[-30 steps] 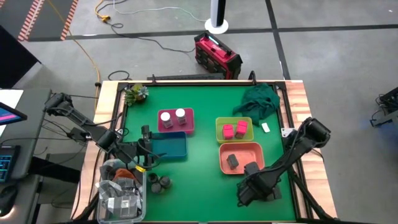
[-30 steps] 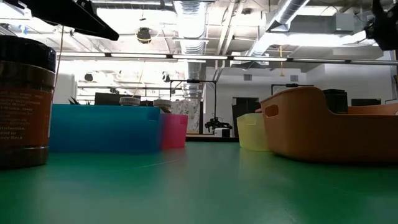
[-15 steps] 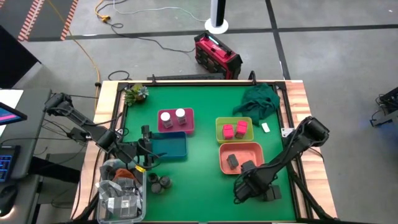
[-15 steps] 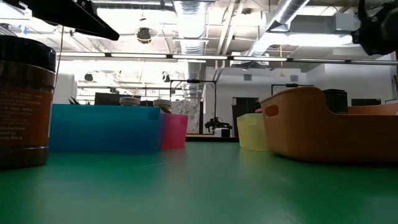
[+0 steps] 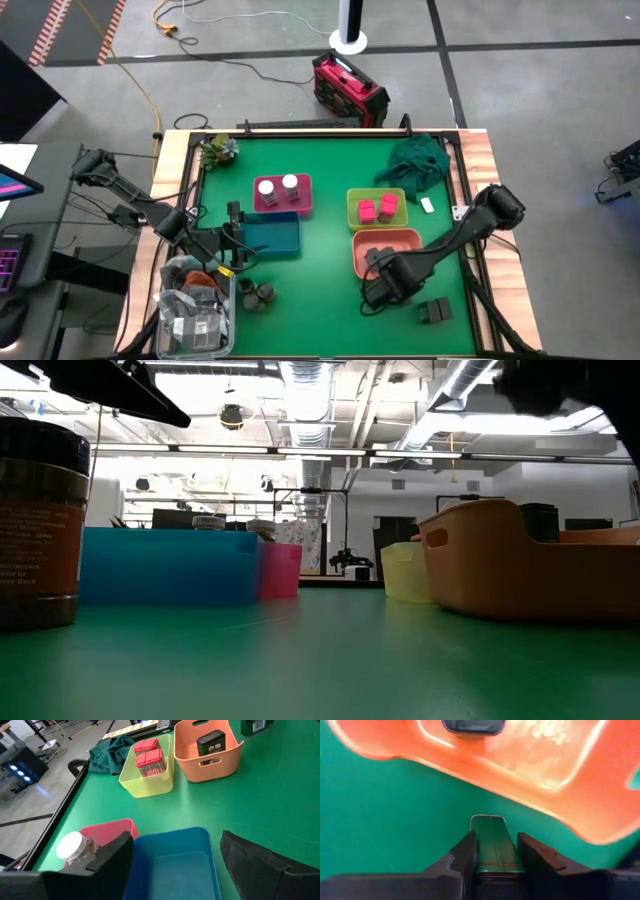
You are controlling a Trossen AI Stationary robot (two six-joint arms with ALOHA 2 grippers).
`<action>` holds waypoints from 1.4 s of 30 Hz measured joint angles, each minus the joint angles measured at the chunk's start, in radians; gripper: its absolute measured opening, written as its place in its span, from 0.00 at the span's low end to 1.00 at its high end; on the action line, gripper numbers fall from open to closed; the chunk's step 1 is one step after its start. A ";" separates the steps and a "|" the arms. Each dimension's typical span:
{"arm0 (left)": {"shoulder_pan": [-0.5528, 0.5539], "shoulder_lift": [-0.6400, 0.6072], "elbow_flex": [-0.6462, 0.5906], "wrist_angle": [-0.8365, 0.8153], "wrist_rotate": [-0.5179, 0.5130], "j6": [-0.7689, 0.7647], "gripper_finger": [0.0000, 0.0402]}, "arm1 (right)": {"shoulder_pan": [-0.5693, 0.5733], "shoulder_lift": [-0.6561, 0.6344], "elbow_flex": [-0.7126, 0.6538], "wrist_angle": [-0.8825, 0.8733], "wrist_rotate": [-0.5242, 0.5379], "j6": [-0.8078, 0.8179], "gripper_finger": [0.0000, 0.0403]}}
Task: Sort spices by type
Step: Put the left black seasoning can into the orange bin
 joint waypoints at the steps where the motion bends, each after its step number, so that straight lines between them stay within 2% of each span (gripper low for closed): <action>1: 0.000 0.000 0.000 0.000 0.000 0.000 0.71 | -0.004 0.000 0.020 -0.034 0.001 -0.010 0.37; 8: 0.000 0.000 0.000 0.001 0.000 -0.001 0.71 | -0.070 0.000 0.157 -0.247 0.013 -0.097 0.40; 14: 0.000 0.000 0.000 0.002 0.000 -0.010 0.71 | -0.160 0.000 0.166 -0.279 0.075 -0.210 0.37; 20: 0.000 0.000 0.000 0.001 0.000 -0.008 0.71 | -0.239 0.000 0.110 -0.250 0.127 -0.326 0.41; 26: 0.000 0.000 0.000 -0.018 0.000 -0.008 0.71 | -0.300 0.000 0.004 -0.117 0.130 -0.418 0.37; 34: 0.000 0.000 0.000 -0.043 0.000 -0.015 0.71 | -0.334 0.000 -0.072 0.006 0.125 -0.442 0.45; 42: 0.000 0.000 0.000 -0.043 0.000 -0.018 0.71 | -0.334 -0.004 -0.072 -0.024 0.119 -0.439 0.51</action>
